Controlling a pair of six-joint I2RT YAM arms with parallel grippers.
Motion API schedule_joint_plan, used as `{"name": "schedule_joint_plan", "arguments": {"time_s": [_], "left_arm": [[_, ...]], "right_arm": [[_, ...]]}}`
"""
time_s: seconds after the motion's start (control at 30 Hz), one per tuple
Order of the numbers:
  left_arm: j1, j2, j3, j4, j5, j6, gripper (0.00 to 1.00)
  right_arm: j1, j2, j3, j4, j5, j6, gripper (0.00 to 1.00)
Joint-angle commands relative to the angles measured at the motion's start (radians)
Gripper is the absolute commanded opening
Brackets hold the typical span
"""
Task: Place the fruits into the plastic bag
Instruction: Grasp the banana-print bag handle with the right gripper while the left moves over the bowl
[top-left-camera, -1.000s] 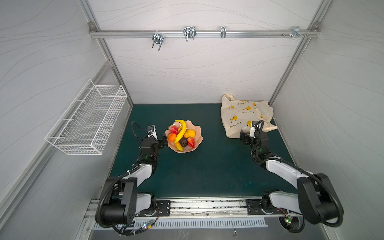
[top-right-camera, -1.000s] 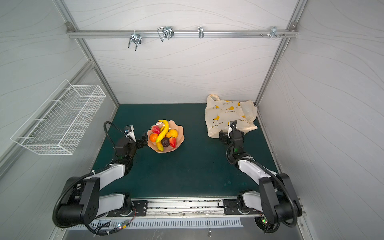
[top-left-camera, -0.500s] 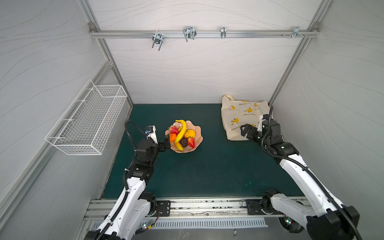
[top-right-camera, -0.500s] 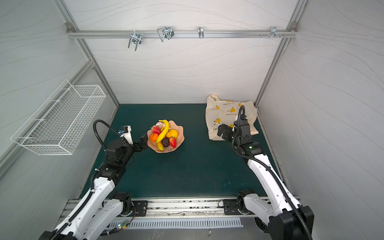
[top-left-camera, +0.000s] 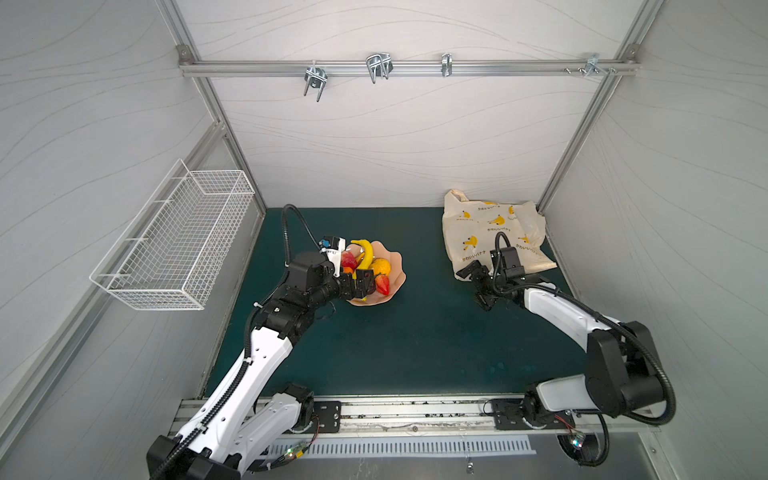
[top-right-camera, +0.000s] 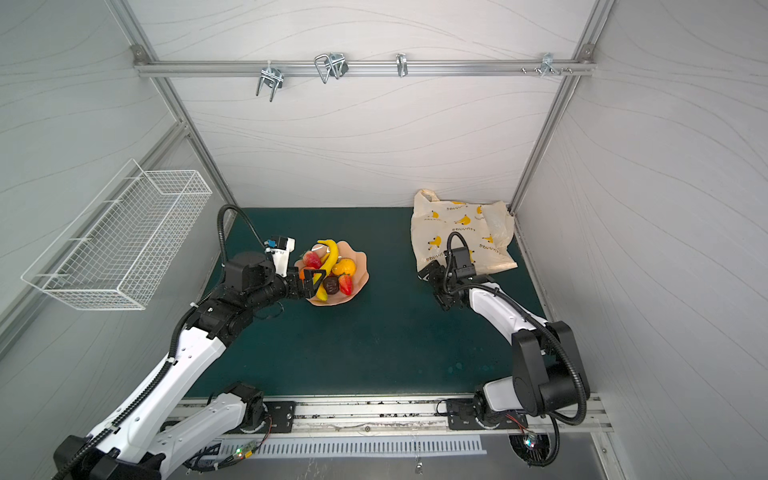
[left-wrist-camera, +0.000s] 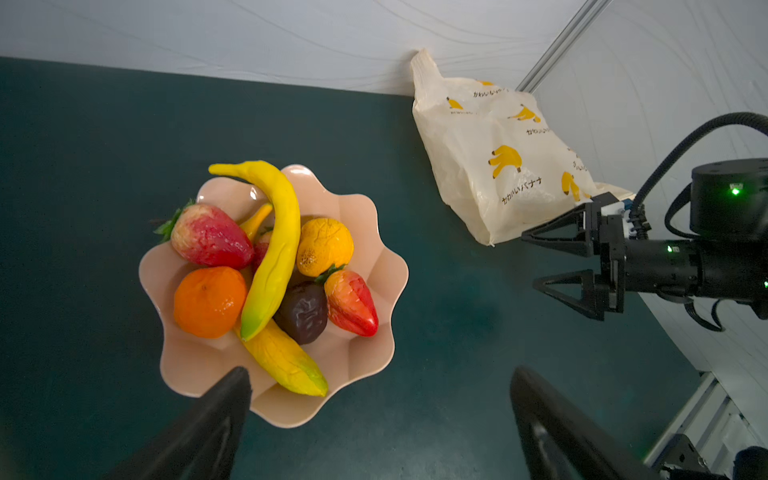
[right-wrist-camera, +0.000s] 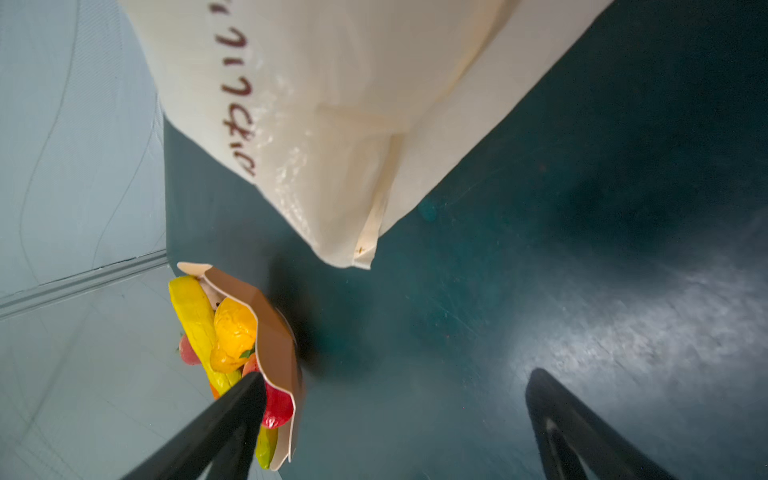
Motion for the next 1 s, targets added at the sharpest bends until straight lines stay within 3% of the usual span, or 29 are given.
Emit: {"name": "schedule_joint_plan", "arguments": {"time_s": [0.0,0.13,0.27,0.4,0.6,0.73,0.87,0.97], "left_arm": [[-0.017,0.004,0.058,-0.013,0.015,-0.012,0.99],[-0.022,0.013,0.058,-0.009,0.02,-0.002,0.98],[-0.023,0.021,0.07,-0.013,-0.01,0.008,0.98],[-0.023,0.042,0.072,0.013,-0.017,-0.004,0.97],[-0.025,0.102,0.09,0.082,-0.036,-0.029,0.91],[-0.025,0.155,0.156,0.073,-0.068,-0.053,0.87],[-0.025,0.232,0.259,0.04,-0.067,-0.085,0.85],[-0.025,0.29,0.313,0.029,-0.063,-0.124,0.83]], "right_arm": [[-0.007,0.062,0.019,0.101,0.048,0.088,0.97],[-0.014,0.162,0.031,0.11,0.083,0.154,0.91],[-0.001,0.184,0.025,0.192,0.165,0.184,0.74],[0.003,0.203,0.082,0.154,0.211,0.138,0.46],[-0.006,0.216,0.1,0.073,0.17,0.067,0.0],[-0.006,0.112,0.087,-0.015,0.107,-0.083,0.0],[0.026,-0.054,0.097,-0.31,0.043,-0.305,0.0],[0.044,-0.247,0.023,-0.556,0.061,-0.374,0.0]]}}
